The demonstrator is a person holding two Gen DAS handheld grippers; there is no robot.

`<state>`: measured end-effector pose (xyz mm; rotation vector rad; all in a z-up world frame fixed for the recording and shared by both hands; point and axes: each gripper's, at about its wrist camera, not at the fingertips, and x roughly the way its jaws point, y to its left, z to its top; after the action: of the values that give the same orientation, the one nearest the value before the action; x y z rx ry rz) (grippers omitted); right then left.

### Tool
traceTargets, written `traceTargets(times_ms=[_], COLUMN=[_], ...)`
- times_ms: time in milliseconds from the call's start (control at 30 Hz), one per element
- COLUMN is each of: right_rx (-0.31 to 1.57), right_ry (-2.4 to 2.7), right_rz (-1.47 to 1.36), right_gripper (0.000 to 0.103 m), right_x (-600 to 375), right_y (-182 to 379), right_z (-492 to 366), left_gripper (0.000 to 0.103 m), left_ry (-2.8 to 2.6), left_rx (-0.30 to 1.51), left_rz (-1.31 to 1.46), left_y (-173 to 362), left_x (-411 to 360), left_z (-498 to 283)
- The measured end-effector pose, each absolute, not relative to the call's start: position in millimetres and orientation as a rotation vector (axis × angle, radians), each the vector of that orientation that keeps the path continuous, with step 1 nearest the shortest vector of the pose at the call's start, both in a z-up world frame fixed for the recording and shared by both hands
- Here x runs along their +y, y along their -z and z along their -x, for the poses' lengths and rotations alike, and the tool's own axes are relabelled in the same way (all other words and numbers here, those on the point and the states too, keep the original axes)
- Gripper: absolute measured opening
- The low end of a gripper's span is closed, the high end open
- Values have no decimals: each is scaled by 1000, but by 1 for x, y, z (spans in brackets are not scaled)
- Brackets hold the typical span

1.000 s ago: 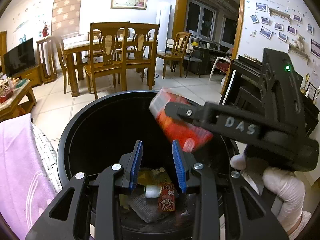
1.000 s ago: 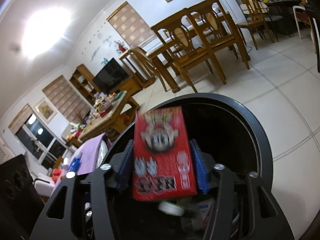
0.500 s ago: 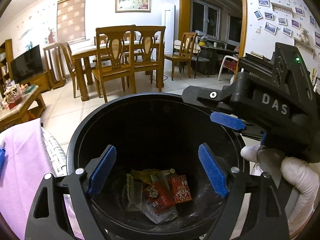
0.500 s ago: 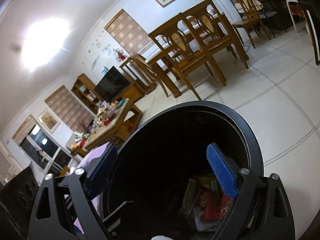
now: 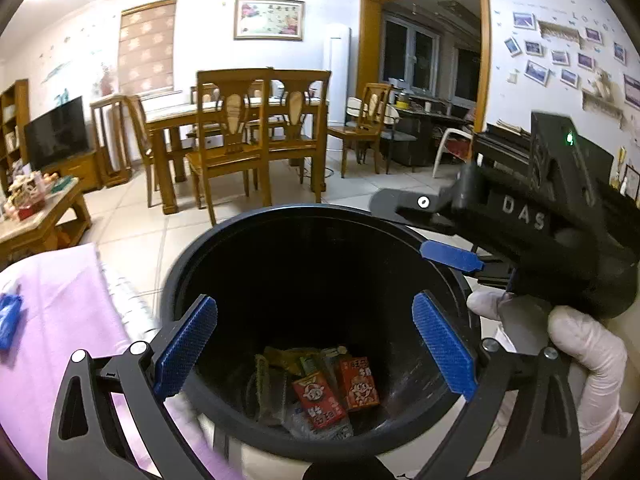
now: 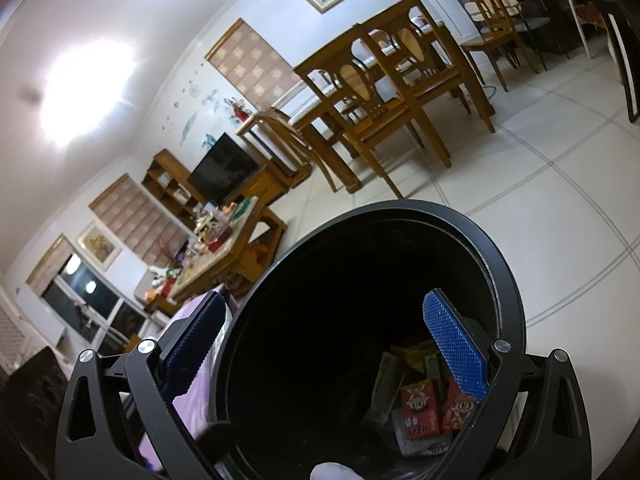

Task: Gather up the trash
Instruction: 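Move both open tools back over the table, then grasp the white round cap with the left tool while the right tool grasps the orange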

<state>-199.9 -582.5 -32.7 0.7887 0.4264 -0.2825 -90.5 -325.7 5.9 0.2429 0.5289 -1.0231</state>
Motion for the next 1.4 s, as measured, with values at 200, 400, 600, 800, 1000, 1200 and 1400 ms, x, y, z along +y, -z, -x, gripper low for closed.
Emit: traceTargets(times_ms=[200, 400, 600, 800, 1000, 1200, 1400], right_rx=[451, 480, 530, 625, 716, 774, 868], right_ry=[264, 217, 126, -12, -167, -268, -266], right_rz=[-758, -713, -636, -509, -274, -160, -89], right_gripper=[98, 98, 98, 98, 98, 96, 76], right_x=[-566, -540, -494, -426, -320, -230, -175], right_y=[29, 20, 10, -4, -25, -28, -8], right_z=[191, 176, 149, 102, 42, -18, -71], left_gripper=[98, 98, 98, 97, 93, 64, 36], left_ry=[973, 866, 672, 434, 351, 405, 425], left_rx=[546, 585, 607, 720, 852, 935, 932], left_rz=[-185, -145, -179, -201, -179, -175, -193], left_y=[-16, -23, -24, -9, 21, 31, 31], left_x=[-280, -221, -144, -55, 6, 19, 30], left_z=[79, 59, 37, -8, -41, -52, -47])
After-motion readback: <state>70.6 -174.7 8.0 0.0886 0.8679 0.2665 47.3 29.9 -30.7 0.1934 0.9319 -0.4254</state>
